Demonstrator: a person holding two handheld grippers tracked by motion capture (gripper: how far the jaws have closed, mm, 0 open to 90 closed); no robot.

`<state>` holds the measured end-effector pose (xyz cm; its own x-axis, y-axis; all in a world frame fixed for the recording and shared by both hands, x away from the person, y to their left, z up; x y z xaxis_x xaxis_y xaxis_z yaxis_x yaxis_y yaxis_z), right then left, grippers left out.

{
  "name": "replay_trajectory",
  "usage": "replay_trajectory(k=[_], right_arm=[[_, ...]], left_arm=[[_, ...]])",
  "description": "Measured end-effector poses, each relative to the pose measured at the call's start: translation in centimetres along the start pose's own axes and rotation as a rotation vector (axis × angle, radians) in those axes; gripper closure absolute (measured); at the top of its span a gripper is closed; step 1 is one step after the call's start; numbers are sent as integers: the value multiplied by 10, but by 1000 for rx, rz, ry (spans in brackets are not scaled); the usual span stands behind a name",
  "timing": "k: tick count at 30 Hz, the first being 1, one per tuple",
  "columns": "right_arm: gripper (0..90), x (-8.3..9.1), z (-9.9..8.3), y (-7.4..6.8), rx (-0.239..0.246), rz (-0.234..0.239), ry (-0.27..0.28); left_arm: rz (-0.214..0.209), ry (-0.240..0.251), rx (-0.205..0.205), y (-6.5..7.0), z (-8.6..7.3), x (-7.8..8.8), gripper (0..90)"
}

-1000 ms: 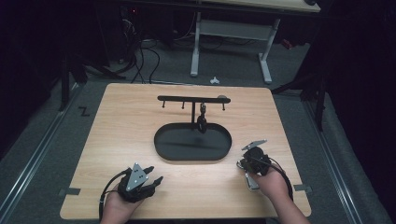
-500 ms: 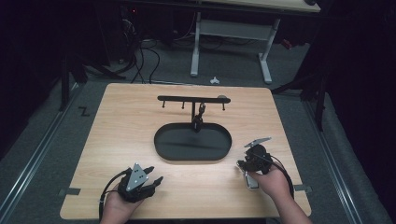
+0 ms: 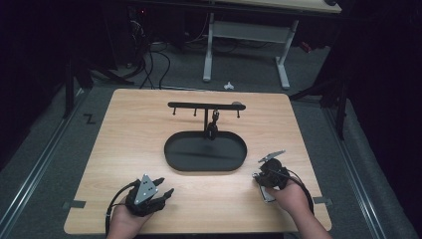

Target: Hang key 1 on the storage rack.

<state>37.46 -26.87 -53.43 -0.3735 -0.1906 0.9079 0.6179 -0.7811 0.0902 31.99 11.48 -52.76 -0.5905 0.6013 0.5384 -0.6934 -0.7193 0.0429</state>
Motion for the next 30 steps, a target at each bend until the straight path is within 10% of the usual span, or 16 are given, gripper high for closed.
replay_trajectory(k=[30], right_arm=[[801, 4, 3, 1, -33, 10, 26]], left_arm=[[-13, -8, -8, 1, -1, -1, 497]])
Point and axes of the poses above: each handheld gripper's, and its own axes: x roughly backward along the jaws, z roughly out of its top, y roughly to its right, the point moved 4 cm from there along -x, roughly forward along the jaws, and after that the axes turned 9 degrees about x, right-handed, at the moved point
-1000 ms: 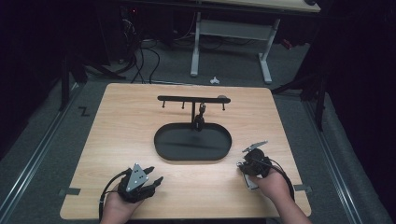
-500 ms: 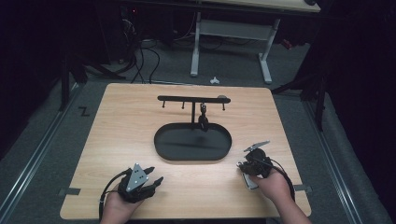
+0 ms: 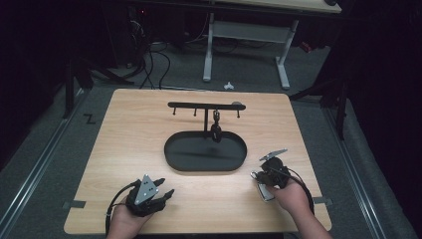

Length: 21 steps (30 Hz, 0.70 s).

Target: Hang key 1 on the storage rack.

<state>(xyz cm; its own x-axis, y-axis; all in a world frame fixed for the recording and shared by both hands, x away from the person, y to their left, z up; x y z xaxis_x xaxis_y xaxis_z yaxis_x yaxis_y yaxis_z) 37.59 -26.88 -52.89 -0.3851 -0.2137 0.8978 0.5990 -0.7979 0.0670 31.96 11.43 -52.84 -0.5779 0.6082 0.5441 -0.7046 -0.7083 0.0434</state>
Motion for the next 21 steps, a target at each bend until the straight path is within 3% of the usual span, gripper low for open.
replay_trajectory(k=[5, 9, 13, 15, 21], right_arm=[[639, 1, 2, 2, -52, 37, 20], [588, -5, -3, 5, -27, 24, -24], [739, -3, -4, 1, 52, 11, -43], [795, -3, -5, -1, 37, 14, -45], [807, -2, -5, -6, 58, 3, -41]], left_arm=[[-1, -2, -2, 0, 0, 0, 497], [-3, -5, -8, 1, -1, -1, 497], [-6, -6, -7, 1, -1, -1, 497], [-7, -9, -13, 1, -1, -1, 497], [-9, -6, -13, 2, -1, 0, 497]])
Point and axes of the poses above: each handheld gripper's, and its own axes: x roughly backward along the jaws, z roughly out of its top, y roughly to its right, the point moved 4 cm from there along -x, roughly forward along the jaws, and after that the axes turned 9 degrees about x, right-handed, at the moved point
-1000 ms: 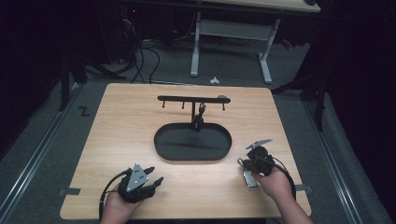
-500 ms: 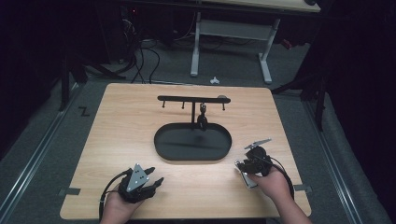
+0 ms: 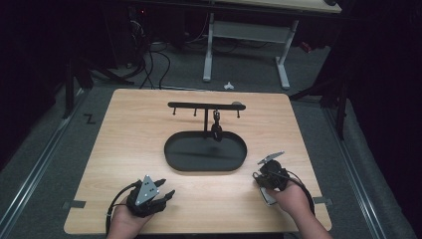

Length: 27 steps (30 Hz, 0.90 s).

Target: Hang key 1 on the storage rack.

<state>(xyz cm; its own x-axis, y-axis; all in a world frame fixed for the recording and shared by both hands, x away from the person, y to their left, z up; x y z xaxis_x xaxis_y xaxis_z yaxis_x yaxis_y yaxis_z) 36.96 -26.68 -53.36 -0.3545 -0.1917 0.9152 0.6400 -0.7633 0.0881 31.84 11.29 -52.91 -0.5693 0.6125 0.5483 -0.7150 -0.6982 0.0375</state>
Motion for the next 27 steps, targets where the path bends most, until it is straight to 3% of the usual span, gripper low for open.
replay_trajectory(k=[12, 19, 27], right_arm=[[806, 13, 3, 6, -33, 26, 43], [806, 32, 5, 8, -22, 39, 51], [806, 52, 11, 13, -23, 20, 64]], left_arm=[[-1, 0, 0, 0, 0, 0, 496], [-2, 3, 0, 0, 0, 0, 495], [1, 6, -1, 0, 0, 0, 494]])
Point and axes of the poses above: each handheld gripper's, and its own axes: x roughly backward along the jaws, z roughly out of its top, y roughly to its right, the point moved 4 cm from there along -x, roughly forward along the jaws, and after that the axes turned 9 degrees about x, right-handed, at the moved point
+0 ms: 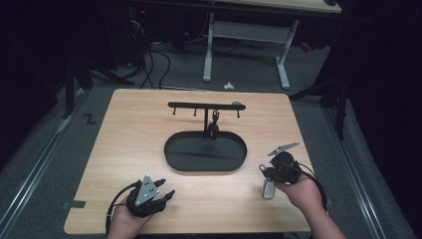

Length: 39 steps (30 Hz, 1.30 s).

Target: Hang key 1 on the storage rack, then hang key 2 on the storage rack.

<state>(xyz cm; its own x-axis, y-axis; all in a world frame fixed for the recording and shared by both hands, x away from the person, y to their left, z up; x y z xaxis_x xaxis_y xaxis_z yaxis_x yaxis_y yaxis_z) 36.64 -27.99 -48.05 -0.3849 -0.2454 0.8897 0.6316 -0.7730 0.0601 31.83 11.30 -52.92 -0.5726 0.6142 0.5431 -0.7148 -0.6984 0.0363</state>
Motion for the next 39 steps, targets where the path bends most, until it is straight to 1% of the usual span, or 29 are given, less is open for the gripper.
replay_trajectory(k=[7, 12, 21, 24, 26, 32, 36, 39], right_arm=[[807, 14, 7, 1, 11, -12, 11], [807, 23, 13, 0, 15, -14, 19], [807, 35, 23, 0, 23, -22, 30], [807, 38, 26, -2, 24, -22, 35], [807, 39, 29, -2, 26, -23, 41], [807, 41, 36, -2, 30, -31, 43], [807, 42, 44, -2, 45, -36, 42], [807, 43, 49, -2, 55, -36, 45]], left_arm=[[1, 4, 1, -1, 0, 0, 493], [1, 5, 1, -1, 0, 1, 492], [0, 8, 2, -1, 0, 1, 492], [-2, 9, 6, -2, 0, 1, 492], [-4, 15, 16, -2, 0, 1, 492], [-1, 21, 11, -5, 1, 1, 492], [-1, 23, 23, -7, 1, 3, 492], [4, 25, 22, -6, 1, 3, 492]])
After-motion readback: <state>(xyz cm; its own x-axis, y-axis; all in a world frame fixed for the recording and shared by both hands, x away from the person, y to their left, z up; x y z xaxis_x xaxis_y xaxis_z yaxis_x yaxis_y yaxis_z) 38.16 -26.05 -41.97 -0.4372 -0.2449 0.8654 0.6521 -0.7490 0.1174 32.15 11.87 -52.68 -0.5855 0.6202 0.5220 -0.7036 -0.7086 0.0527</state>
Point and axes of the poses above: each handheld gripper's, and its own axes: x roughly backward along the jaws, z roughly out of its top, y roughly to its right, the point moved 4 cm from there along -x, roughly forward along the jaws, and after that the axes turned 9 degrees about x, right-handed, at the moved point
